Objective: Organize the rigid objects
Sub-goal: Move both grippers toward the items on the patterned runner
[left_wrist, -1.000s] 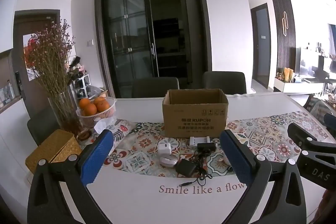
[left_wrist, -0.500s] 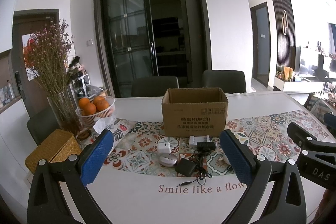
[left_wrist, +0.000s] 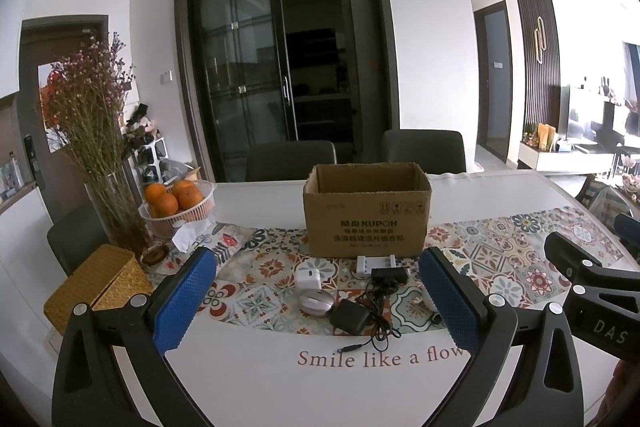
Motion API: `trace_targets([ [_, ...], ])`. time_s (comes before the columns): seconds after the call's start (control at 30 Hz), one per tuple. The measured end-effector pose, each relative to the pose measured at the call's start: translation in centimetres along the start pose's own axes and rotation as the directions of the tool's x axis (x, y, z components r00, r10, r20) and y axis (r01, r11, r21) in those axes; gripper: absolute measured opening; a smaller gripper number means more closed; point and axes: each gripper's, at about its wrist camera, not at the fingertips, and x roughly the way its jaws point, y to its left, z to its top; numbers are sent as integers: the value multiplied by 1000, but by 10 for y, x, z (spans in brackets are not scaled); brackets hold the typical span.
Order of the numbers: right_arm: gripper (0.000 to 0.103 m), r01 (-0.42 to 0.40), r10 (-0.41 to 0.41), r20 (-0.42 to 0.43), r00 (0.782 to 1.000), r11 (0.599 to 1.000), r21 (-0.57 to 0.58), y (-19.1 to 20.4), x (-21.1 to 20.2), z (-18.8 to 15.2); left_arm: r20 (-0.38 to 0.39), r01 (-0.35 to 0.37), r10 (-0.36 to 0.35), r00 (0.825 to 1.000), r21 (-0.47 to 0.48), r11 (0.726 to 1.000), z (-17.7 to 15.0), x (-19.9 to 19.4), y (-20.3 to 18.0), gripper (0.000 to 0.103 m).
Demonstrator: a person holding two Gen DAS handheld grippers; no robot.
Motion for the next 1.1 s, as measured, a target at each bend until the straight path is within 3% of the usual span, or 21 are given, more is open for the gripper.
trace_targets([
  [0.43, 103, 0, 0, -22, 1000, 1000, -1, 0, 8, -6, 9, 4, -5, 1000, 23, 1000, -1, 8, -1, 103],
  [0.57, 103, 3, -3, -34, 999, 1000, -4, 1, 13, -6, -23, 36, -36, 999, -5, 999, -2, 15, -1, 103],
  [0.7, 103, 2, -2, -57, 998, 1000, 1, 0, 20, -6, -24, 46, -46, 999, 4, 999, -3, 22, -4, 103],
  [1.1, 103, 0, 2, -143, 990, 1000, 13, 0, 62, -18, -121, 101, -95, 988, 52, 993, -19, 72, -16, 103],
])
